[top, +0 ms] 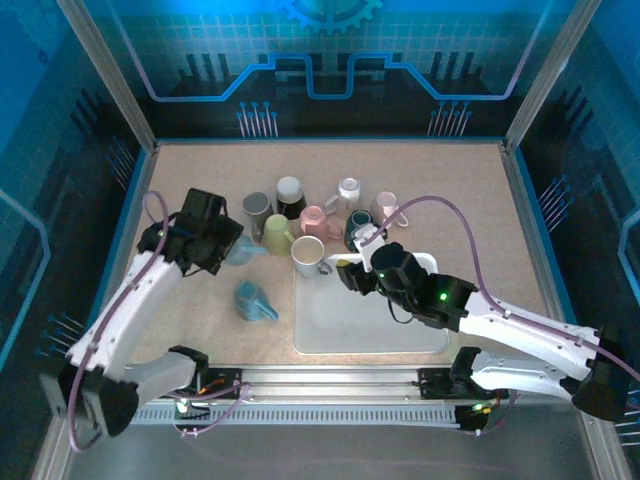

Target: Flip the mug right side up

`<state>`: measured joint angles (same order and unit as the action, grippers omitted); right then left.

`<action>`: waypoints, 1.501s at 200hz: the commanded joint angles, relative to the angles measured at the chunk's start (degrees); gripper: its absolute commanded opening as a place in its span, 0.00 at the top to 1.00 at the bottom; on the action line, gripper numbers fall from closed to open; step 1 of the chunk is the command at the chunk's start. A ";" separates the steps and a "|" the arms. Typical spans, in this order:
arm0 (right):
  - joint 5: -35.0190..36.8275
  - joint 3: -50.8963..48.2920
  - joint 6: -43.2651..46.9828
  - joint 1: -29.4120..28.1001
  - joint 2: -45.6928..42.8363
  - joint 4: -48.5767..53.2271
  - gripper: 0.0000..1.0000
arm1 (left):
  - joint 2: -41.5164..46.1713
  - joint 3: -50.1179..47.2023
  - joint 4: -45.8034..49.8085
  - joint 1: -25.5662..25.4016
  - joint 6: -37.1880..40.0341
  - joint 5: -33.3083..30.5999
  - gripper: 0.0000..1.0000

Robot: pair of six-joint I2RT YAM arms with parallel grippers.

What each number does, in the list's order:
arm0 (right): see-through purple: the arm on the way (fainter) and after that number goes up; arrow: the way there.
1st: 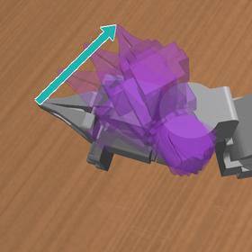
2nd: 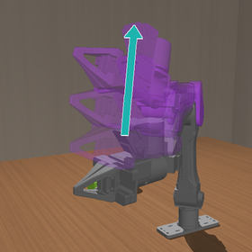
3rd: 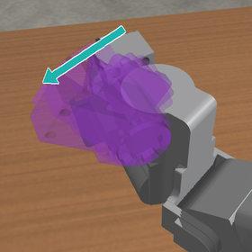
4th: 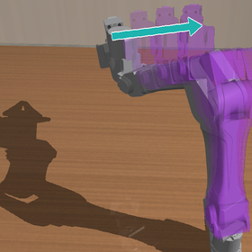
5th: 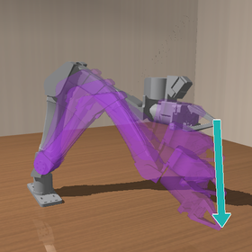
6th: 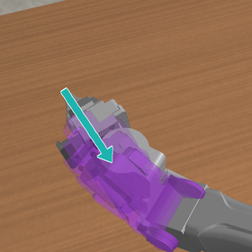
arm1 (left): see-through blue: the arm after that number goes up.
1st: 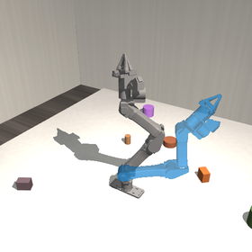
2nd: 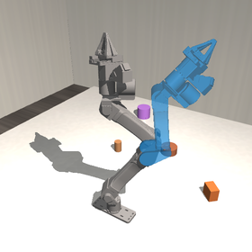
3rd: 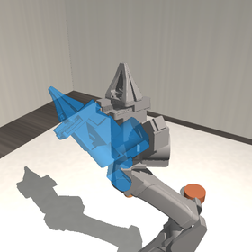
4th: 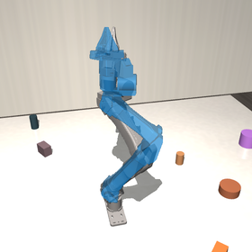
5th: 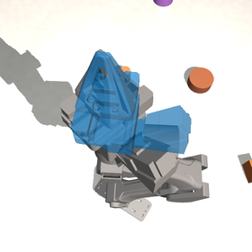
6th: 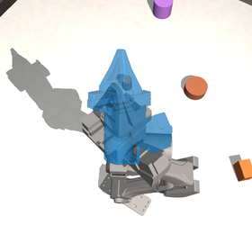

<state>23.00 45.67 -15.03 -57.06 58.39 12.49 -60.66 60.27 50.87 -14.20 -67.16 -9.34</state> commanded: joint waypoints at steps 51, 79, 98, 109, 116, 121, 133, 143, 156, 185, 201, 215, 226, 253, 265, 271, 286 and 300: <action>-38.08 8.28 -11.19 8.36 6.76 -7.81 0.40 | 21.10 -11.68 -34.49 -1.51 28.26 14.80 0.51; -47.73 11.55 -16.80 12.74 9.98 -8.47 0.37 | 21.12 -16.24 -49.29 -2.68 29.69 24.10 0.58; -58.20 11.59 -22.17 17.31 11.13 -13.04 0.33 | 21.57 -19.28 -58.37 -2.69 30.19 29.54 0.63; -64.44 10.85 -26.98 19.63 12.28 -19.06 0.31 | 21.98 -20.95 -63.45 -2.77 30.42 32.09 0.66; -67.31 10.16 -29.93 20.66 12.90 -22.28 0.29 | 22.24 -21.68 -65.65 -2.77 30.50 33.09 0.67; -68.82 9.76 -31.57 21.19 13.27 -23.86 0.28 | 22.41 -22.06 -66.56 -2.77 30.57 33.49 0.68; -70.92 9.20 -33.49 21.73 13.72 -25.98 0.28 | 22.61 -22.69 -68.65 -2.77 30.59 34.43 0.68; -72.22 9.55 -33.20 21.73 14.14 -25.66 0.28 | 22.62 -23.13 -70.29 -2.77 30.35 35.60 0.68; -73.46 9.74 -33.20 21.73 14.68 -25.61 0.28 | 22.60 -23.72 -72.06 -2.77 29.87 36.87 0.68; -75.50 8.96 -38.91 21.64 17.31 -33.87 0.28 | 22.08 -25.31 -76.31 -2.81 28.72 39.85 0.72; -77.12 8.20 -44.91 21.50 19.55 -42.09 0.32 | 21.67 -25.73 -77.63 -2.85 28.31 41.25 0.72; -78.07 7.77 -49.96 21.37 21.40 -48.76 0.36 | 21.38 -25.80 -77.99 -2.94 28.31 42.46 0.73; -78.45 7.59 -52.81 21.29 22.52 -52.29 0.39 | 21.29 -25.96 -78.18 -3.14 28.48 42.96 0.73; -78.60 7.68 -55.90 20.69 24.47 -55.53 0.54 | 21.46 -26.42 -77.60 -3.90 29.48 43.66 0.74; -77.94 7.69 -55.22 20.43 24.57 -54.16 0.63 | 21.55 -26.52 -77.13 -4.41 30.29 43.86 0.74; -77.65 7.68 -54.58 20.32 24.45 -53.30 0.69 | 21.49 -26.52 -76.64 -4.75 30.75 44.10 0.74; -77.00 7.59 -53.14 20.19 23.92 -51.27 0.80 | 21.38 -26.47 -75.40 -5.30 31.76 44.33 0.74; -76.30 7.28 -51.55 20.15 22.89 -49.07 0.90 | 21.46 -26.42 -73.93 -5.49 32.14 44.32 0.67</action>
<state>-55.92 53.17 -68.49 -36.10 82.39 -36.95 -40.05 33.26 -20.08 -17.47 -37.17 30.87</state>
